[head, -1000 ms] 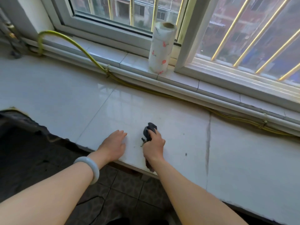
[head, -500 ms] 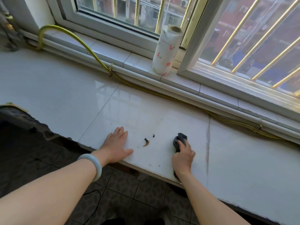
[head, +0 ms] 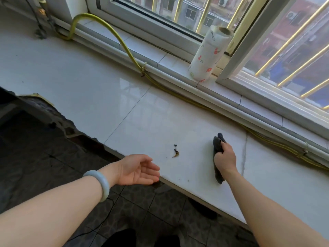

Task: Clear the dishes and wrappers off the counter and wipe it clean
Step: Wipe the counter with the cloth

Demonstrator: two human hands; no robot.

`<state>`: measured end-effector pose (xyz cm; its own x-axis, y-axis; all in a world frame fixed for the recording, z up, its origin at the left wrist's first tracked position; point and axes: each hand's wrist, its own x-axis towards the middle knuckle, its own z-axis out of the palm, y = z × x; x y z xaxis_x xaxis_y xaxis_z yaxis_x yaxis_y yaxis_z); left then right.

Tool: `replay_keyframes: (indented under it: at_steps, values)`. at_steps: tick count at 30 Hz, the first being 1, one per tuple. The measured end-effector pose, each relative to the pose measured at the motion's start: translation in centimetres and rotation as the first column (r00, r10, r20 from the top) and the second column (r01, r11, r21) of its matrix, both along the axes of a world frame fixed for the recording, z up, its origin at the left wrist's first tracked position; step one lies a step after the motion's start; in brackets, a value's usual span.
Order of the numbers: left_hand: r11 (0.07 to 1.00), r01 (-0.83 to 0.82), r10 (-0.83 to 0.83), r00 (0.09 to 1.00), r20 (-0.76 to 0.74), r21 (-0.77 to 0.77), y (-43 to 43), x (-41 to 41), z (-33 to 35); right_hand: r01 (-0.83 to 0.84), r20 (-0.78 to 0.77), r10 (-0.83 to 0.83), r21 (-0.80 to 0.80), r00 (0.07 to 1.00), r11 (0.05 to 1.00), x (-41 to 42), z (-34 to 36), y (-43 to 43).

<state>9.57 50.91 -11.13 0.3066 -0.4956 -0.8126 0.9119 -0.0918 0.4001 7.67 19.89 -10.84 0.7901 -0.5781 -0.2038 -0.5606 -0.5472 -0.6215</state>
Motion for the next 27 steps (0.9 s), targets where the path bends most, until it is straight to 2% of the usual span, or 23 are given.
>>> replay_keyframes:
  at_steps: [2, 4, 6, 9, 13, 18, 21, 23, 25, 27]
  values:
    - [0.998, 0.038, -0.045, 0.990, -0.135, -0.057, 0.4, -1.2, -1.7, -0.060, -0.056, 0.058, -0.037, 0.997, 0.997, 0.9, -0.7, -0.3]
    - [0.995, -0.003, -0.022, 0.966, -0.258, -0.097, 0.3, -2.2, -3.7, -0.167, -0.067, 0.162, -0.069, 0.984, 0.984, 2.1, -1.6, 0.7]
    - [0.987, -0.125, 0.077, 0.924, -0.375, -0.105, -0.3, -3.1, -5.5, -0.312, -0.051, 0.309, -0.096, 0.950, 0.945, 3.3, -2.2, 2.7]
    - [0.950, -0.297, 0.225, 0.863, -0.453, -0.095, -1.9, -3.7, -7.1, -0.525, -0.007, 0.530, -0.136, 0.848, 0.840, 4.3, -3.7, 5.6]
    - [0.906, -0.408, 0.303, 0.813, -0.497, -0.115, -3.6, -4.2, -8.1, -0.641, 0.047, 0.655, -0.166, 0.754, 0.750, 2.9, -6.3, 6.9]
    - [0.869, -0.473, 0.359, 0.805, -0.473, -0.146, -3.6, -4.1, -8.6, -0.697, 0.166, 0.723, -0.191, 0.670, 0.691, -1.6, -5.0, 10.7]
    - [0.835, -0.522, 0.408, 0.800, -0.441, -0.174, -3.5, -4.2, -8.4, -0.757, 0.157, 0.765, -0.118, 0.625, 0.642, -3.9, -5.0, 12.5]
    - [0.799, -0.563, 0.423, 0.775, -0.469, -0.210, -3.5, -4.4, -7.8, -0.781, 0.161, 0.781, -0.081, 0.604, 0.620, -4.8, -5.0, 13.7]
    - [0.763, -0.605, 0.436, 0.742, -0.510, -0.229, -3.4, -4.5, -7.2, -0.785, 0.201, 0.775, -0.045, 0.599, 0.618, -5.3, -4.8, 14.8]
    - [0.783, -0.589, 0.453, 0.762, -0.463, -0.203, -3.2, -4.4, -7.0, -0.729, 0.255, 0.695, 0.069, 0.673, 0.681, -5.2, -4.3, 15.1]
